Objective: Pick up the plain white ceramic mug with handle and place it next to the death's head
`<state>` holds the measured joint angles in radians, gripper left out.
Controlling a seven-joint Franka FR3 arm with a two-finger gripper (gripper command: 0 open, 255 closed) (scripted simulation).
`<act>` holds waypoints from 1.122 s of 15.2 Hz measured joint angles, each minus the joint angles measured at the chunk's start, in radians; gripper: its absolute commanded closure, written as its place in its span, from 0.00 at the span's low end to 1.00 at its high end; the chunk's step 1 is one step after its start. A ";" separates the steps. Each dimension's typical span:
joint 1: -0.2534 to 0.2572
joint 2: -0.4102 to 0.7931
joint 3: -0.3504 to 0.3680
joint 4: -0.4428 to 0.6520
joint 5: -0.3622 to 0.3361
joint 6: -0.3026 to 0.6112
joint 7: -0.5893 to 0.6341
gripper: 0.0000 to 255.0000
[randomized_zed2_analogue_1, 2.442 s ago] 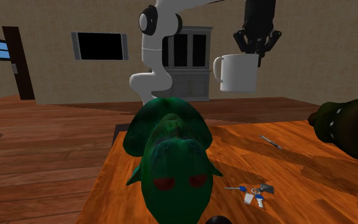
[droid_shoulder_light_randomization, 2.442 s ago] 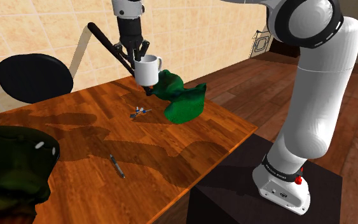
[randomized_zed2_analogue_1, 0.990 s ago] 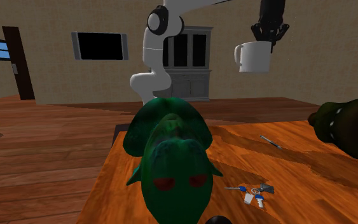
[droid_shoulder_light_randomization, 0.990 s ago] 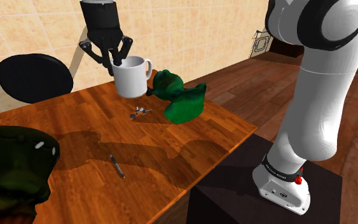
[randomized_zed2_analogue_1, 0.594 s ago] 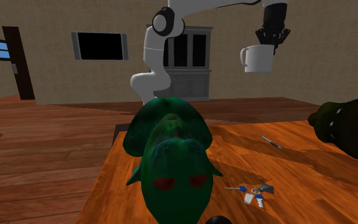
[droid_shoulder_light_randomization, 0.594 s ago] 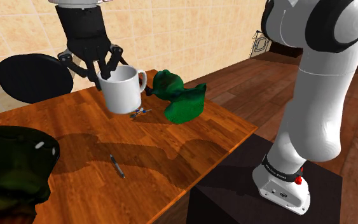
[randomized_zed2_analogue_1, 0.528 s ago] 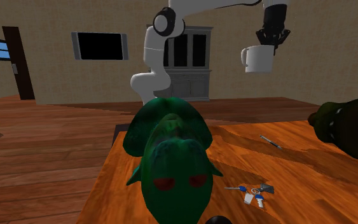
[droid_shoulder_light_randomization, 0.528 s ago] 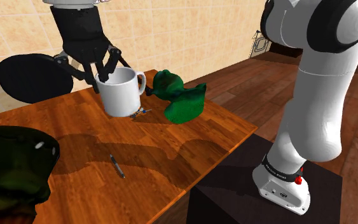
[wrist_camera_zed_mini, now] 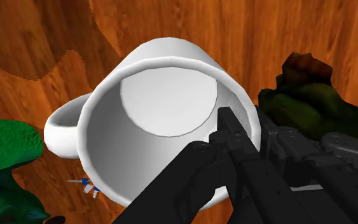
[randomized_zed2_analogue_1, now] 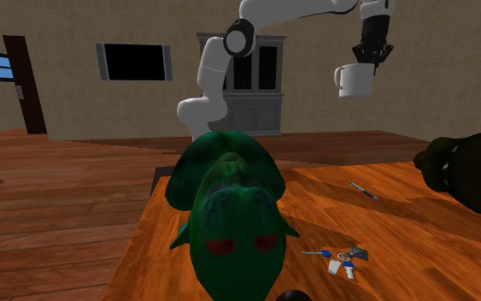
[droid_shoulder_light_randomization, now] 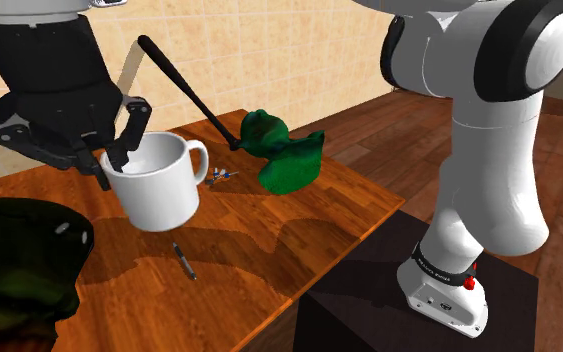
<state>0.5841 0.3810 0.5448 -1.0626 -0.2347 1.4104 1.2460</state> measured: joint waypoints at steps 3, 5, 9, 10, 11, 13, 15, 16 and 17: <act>0.072 0.057 0.008 0.072 -0.033 -0.024 0.057 1.00; 0.070 0.048 0.010 0.038 -0.029 0.001 0.068 1.00; 0.045 0.017 0.014 -0.065 -0.012 0.073 0.073 1.00; 0.039 0.011 0.014 -0.086 -0.009 0.088 0.073 1.00; 0.036 0.007 0.014 -0.104 -0.007 0.102 0.074 1.00; 0.025 -0.007 0.015 -0.156 0.001 0.140 0.076 1.00; 0.014 -0.017 0.015 -0.198 0.006 0.174 0.075 1.00; 0.011 -0.021 0.014 -0.216 0.008 0.188 0.074 1.00; 0.006 -0.027 0.014 -0.239 0.011 0.205 0.075 1.00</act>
<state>0.5901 0.3543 0.5593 -1.3017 -0.2240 1.6159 1.3208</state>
